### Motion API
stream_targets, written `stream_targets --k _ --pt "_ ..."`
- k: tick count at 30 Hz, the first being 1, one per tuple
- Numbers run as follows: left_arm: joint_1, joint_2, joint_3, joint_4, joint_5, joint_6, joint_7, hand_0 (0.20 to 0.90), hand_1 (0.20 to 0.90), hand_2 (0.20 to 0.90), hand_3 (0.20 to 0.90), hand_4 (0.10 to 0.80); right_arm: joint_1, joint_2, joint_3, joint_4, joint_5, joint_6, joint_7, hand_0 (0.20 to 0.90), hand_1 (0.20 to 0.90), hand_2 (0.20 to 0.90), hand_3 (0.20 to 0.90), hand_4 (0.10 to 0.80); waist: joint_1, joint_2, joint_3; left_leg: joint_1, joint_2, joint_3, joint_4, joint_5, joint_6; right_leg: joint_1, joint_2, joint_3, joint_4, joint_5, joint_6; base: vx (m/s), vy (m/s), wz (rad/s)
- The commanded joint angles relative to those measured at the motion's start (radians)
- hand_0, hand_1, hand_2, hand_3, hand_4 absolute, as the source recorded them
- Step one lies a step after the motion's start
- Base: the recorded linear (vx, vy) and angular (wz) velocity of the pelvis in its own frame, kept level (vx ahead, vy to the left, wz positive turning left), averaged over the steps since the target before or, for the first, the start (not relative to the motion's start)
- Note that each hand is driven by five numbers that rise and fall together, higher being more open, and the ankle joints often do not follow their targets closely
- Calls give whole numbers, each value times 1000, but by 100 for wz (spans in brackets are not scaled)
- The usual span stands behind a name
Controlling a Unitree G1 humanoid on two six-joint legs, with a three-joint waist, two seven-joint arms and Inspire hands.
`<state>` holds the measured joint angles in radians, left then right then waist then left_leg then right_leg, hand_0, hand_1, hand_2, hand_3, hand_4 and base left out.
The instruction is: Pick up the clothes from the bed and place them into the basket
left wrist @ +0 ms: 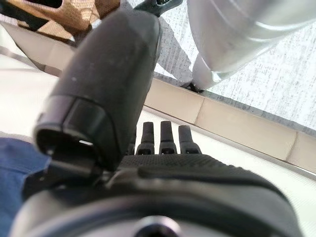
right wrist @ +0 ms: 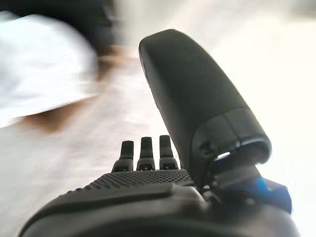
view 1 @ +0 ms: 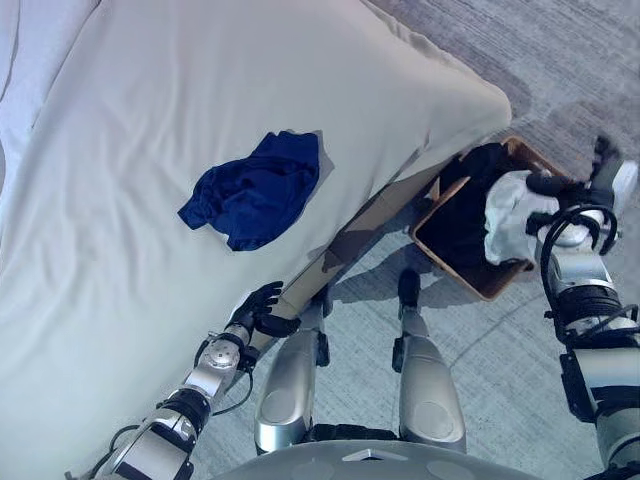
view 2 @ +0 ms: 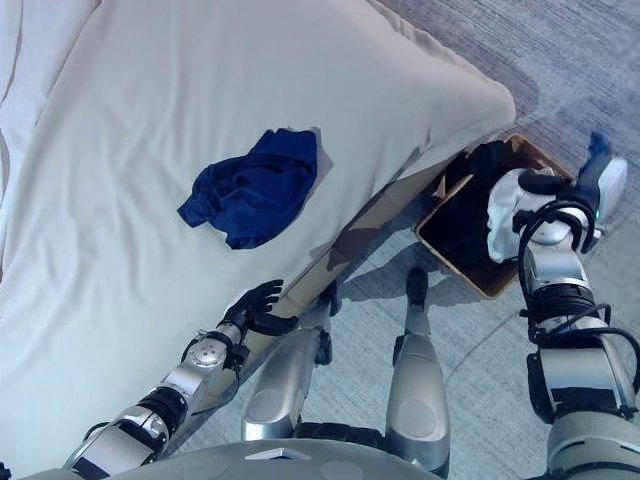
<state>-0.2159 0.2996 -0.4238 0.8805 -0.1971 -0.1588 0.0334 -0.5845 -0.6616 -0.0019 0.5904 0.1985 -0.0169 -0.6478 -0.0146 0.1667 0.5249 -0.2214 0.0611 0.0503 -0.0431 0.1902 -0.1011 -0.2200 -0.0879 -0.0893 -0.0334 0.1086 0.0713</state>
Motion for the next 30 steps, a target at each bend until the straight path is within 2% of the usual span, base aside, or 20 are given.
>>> stream_targets --k 1,6,9,10,13,15,16,23,26,27,28,30 --pt "32 11 27 50 -5 -31 0 900 900 900 900 800 7 -50 -44 -164 -125 -108 -92 900 900 900 900 800 -24 -97 -53 8 -85 -27 172 -224 60 -46 15 4 86 -38 -28 58 74 2" --pt "58 6 41 34 2 -20 15 900 900 900 900 800 52 -37 -28 -364 -253 -91 -41 900 900 900 900 800 -9 -135 -76 27 -88 -27 181 -237 73 -15 2 -5 86 -36 -19 62 77 3" --pt "69 1 59 33 7 -10 13 900 900 900 900 800 49 -47 34 -446 -378 -60 76 900 900 900 900 800 12 -153 -90 45 -93 -37 179 -238 78 10 -8 -20 86 -38 -13 63 91 4" --pt "76 1 71 31 9 -1 6 900 900 900 900 800 39 -63 75 -460 -423 -34 162 900 900 900 900 800 26 -161 -99 53 -97 -45 178 -239 79 24 -16 -30 82 -40 -10 101 107 4" --pt "94 4 79 38 19 10 -1 900 900 900 900 800 12 -89 146 -447 -477 -25 259 900 900 900 900 800 61 -177 -122 72 -102 -61 168 -239 82 55 -27 -53 72 -43 -5 113 77 19" --pt "107 7 85 46 16 12 -1 900 900 900 900 800 -20 -101 196 -416 -522 -41 319 900 900 900 900 800 86 -185 -131 82 -105 -74 162 -238 84 76 -36 -74 68 -46 -1 114 104 41" --pt "108 15 84 51 12 16 -6 900 900 900 900 800 -61 -105 245 -387 -541 -45 365 900 900 900 900 800 119 -190 -136 82 -108 -87 163 -236 88 87 -46 -99 75 -52 2 83 105 42" --pt "83 83 101 58 -28 69 -14 900 900 900 900 800 -277 -75 463 -200 -645 28 527 900 900 900 900 800 240 -229 -119 55 -118 -165 149 -212 100 109 -59 -188 105 -64 14 56 38 49" --pt "63 137 113 57 -34 104 -20 900 900 900 900 800 -404 -37 606 -21 -645 161 724 900 900 900 900 800 319 -251 -95 35 -115 -211 118 -185 101 108 -61 -238 117 -63 25 40 -25 57" --pt "62 142 114 56 -35 104 -20 900 900 900 900 800 -412 -32 619 0 -634 161 723 900 900 900 900 800 326 -254 -93 32 -114 -215 114 -181 100 107 -61 -244 118 -63 26 54 -31 51" --pt "60 159 122 55 -32 113 -25 900 900 900 900 800 -436 -14 660 59 -611 209 784 900 900 900 900 800 354 -257 -81 30 -109 -228 98 -173 98 108 -58 -257 122 -65 27 62 -29 46" --pt "50 174 125 59 -26 108 -34 900 900 900 900 800 -473 29 683 174 -579 235 792 900 900 900 900 800 391 -258 -64 16 -106 -249 77 -153 96 104 -56 -280 125 -67 28 49 -24 53"
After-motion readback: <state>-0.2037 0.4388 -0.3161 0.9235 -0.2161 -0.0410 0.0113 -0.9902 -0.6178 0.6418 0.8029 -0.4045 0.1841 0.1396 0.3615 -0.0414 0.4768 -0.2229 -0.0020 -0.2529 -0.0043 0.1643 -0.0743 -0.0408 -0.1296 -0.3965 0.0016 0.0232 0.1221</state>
